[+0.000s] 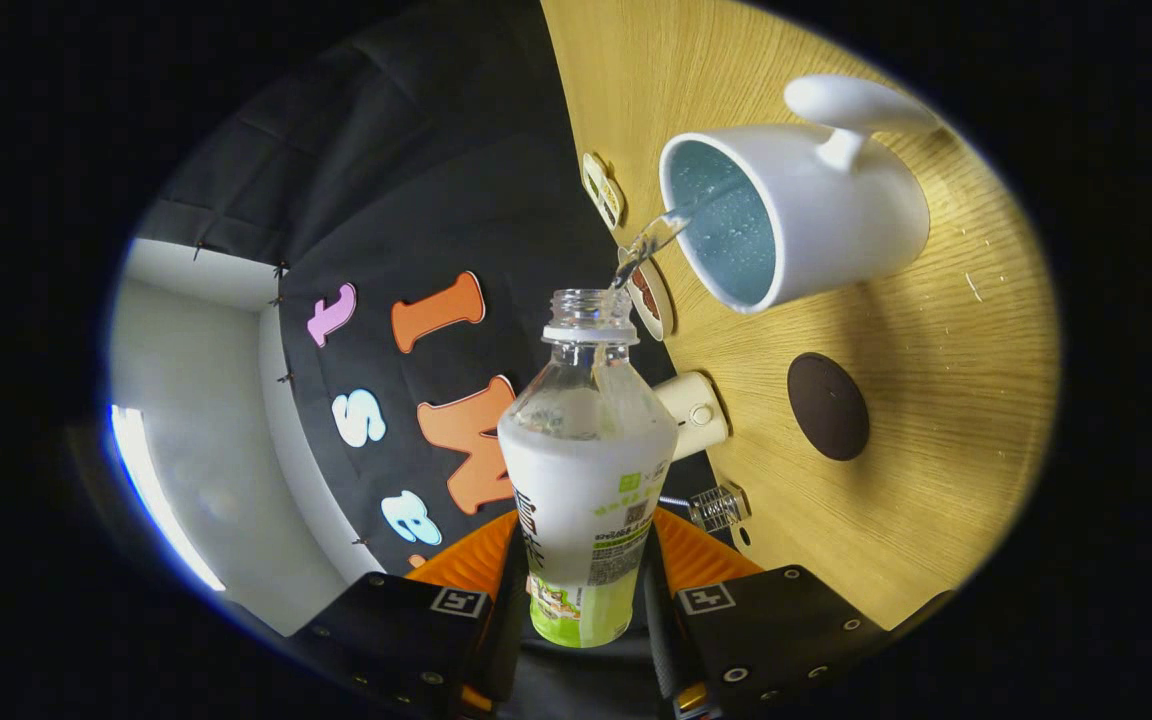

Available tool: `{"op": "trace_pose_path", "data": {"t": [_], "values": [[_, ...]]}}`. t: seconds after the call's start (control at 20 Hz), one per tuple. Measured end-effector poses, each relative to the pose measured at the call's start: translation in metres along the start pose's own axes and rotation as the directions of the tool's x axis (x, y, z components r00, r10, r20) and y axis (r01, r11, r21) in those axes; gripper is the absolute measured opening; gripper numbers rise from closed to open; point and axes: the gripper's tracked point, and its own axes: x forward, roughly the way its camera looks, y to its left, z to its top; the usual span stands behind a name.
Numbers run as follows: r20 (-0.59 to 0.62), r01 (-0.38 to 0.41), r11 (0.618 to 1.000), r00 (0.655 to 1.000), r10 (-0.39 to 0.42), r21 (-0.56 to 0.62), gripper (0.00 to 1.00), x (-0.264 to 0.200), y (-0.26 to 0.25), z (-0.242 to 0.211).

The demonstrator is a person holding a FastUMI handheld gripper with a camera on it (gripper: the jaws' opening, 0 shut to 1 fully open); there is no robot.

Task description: Take the bottle from table, then pour the juice into the cup, finally place the bottle on the coaster

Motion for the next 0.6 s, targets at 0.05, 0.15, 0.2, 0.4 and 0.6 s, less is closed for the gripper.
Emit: {"op": "trace_pose_path", "data": {"t": [0.05, 0.15, 0.2, 0.4, 0.6], "values": [[0.001, -0.003, 1.0, 1.0, 0.003, 0.009, 0.54, 0.0025, 0.0016, -0.0023], [0.003, -0.009, 1.0, 1.0, 0.009, 0.024, 0.54, 0.0043, 0.0029, -0.0031], [0.003, -0.015, 0.999, 1.0, 0.014, 0.034, 0.54, 0.0045, 0.0027, -0.0031], [0.01, -0.032, 0.995, 0.999, 0.031, 0.093, 0.54, 0.0045, 0.0038, -0.0036], [0.013, -0.033, 0.992, 0.999, 0.031, 0.124, 0.54, 0.0104, 0.0067, -0.0097]]}}
